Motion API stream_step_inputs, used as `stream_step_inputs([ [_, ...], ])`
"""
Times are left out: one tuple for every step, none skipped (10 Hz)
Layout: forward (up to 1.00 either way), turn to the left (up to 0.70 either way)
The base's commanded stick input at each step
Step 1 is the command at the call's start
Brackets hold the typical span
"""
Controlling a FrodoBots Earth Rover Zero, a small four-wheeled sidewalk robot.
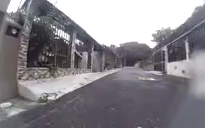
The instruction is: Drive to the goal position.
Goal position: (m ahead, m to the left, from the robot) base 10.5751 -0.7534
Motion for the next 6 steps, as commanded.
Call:
stream_step_inputs([
  [0.50, -0.49],
  [0.50, -0.49],
  [0.50, -0.49],
  [0.50, -0.49],
  [0.50, -0.22],
  [0.50, 0.01],
])
